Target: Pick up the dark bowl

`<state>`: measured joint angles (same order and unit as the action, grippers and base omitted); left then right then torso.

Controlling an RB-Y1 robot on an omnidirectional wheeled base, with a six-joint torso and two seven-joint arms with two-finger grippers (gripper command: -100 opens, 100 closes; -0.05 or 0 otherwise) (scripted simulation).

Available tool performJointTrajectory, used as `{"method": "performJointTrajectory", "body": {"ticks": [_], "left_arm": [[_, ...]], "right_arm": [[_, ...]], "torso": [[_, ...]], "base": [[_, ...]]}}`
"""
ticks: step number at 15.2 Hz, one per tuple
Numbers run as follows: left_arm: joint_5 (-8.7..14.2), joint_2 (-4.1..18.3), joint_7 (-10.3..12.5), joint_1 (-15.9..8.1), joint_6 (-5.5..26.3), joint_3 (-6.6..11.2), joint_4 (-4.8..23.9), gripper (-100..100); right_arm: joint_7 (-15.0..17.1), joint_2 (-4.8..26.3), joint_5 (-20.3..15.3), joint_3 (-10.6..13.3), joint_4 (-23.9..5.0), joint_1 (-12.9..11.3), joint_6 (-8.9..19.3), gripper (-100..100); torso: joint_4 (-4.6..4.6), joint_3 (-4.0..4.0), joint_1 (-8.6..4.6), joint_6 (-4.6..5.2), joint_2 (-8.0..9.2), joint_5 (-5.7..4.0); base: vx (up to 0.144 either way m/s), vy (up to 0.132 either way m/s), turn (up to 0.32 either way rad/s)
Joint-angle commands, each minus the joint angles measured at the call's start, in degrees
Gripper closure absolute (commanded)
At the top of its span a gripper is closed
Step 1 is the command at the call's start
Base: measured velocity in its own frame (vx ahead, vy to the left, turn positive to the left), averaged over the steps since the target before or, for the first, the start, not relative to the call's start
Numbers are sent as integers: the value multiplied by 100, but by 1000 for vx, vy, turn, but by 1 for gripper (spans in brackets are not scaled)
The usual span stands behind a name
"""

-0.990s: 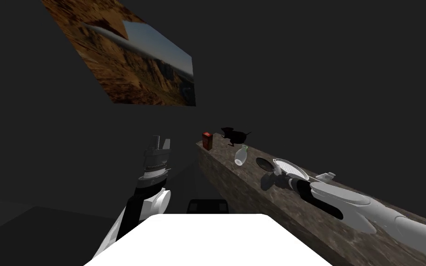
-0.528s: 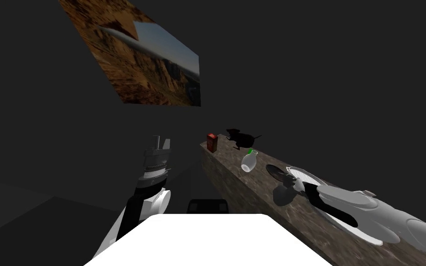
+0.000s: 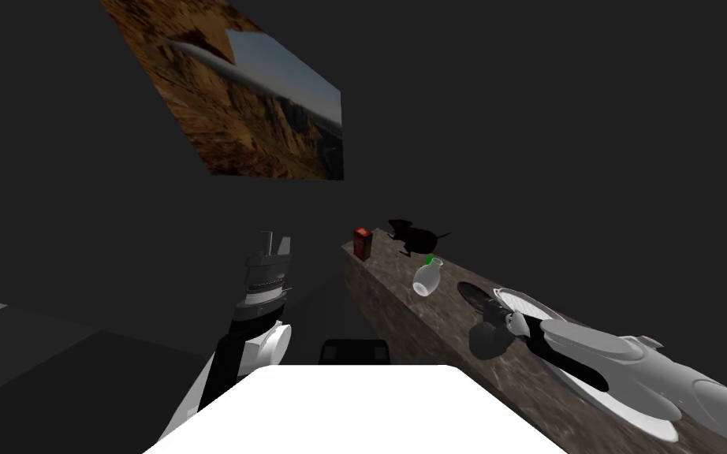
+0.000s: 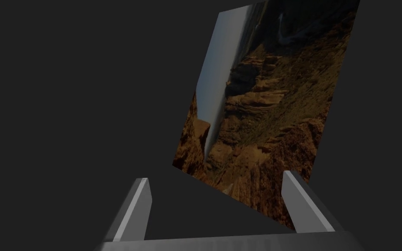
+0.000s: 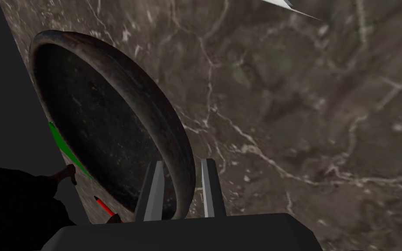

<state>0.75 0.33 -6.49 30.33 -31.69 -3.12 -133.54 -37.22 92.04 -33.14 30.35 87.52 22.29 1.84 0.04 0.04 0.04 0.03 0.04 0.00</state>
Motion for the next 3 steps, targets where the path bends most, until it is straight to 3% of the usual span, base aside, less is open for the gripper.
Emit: {"method": "performJointTrajectory", "body": {"ticks": [1, 3], "left_arm": [[0, 0, 0, 0, 0, 0, 0, 0], [0, 0, 0, 0, 0, 0, 0, 0]], "right_arm": [[46, 174, 55, 28, 50, -40, -63, 100], [34, 155, 42, -19, 77, 18, -28, 100]], "torso": [[0, 0, 0, 0, 0, 0], [3, 8, 17, 10, 15, 8]], "base": [[-12, 19, -112], [-23, 41, -118]]}}
